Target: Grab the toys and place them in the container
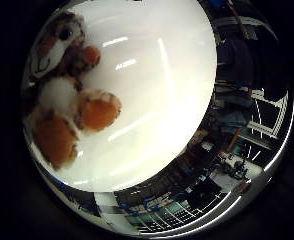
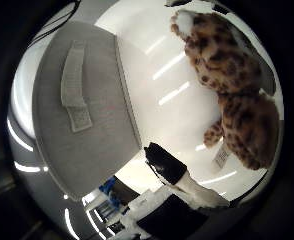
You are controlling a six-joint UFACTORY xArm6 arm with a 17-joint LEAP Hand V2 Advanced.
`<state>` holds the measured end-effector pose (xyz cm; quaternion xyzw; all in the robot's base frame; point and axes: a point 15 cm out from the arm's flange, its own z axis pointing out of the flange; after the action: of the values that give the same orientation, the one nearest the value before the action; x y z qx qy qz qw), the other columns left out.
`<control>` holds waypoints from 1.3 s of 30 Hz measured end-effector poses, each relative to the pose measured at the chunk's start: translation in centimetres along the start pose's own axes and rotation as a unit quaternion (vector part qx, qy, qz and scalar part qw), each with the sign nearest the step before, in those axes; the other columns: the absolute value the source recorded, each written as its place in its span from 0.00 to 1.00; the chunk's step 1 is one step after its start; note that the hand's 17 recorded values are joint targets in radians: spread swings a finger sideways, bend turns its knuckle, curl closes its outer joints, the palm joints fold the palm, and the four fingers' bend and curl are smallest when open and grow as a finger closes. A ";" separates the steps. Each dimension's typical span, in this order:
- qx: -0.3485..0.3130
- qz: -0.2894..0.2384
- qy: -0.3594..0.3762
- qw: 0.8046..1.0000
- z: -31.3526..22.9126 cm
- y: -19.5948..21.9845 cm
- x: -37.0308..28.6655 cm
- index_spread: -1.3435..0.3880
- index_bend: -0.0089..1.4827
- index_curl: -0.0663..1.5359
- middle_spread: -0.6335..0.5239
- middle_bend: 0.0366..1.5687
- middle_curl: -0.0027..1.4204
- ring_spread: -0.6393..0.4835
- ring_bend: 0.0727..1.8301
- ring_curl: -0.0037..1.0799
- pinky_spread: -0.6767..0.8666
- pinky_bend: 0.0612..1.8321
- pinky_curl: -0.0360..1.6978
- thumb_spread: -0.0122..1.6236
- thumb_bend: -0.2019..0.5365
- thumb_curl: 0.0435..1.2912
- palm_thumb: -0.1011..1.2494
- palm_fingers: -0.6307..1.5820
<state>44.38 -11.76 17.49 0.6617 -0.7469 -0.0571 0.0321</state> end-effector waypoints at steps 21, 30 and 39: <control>-0.089 -0.025 0.038 0.995 -0.9 4.8 1.3 0.55 0.51 0.40 0.31 0.65 0.53 0.33 0.67 0.54 0.23 0.68 0.33 0.69 0.26 0.28 0.67 0.83; -0.072 -0.022 0.038 0.996 -5.3 6.9 1.0 0.61 0.71 0.55 0.35 0.77 0.62 0.35 0.74 0.65 0.31 0.76 0.44 0.69 0.26 0.36 0.84 0.76; -0.010 -0.036 0.047 0.998 -13.9 10.2 0.2 0.62 0.70 0.58 0.36 0.78 0.64 0.35 0.74 0.69 0.31 0.74 0.50 0.69 0.26 0.41 0.84 0.75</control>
<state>36.00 -11.30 32.61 0.6895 -0.7199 -0.0347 0.0719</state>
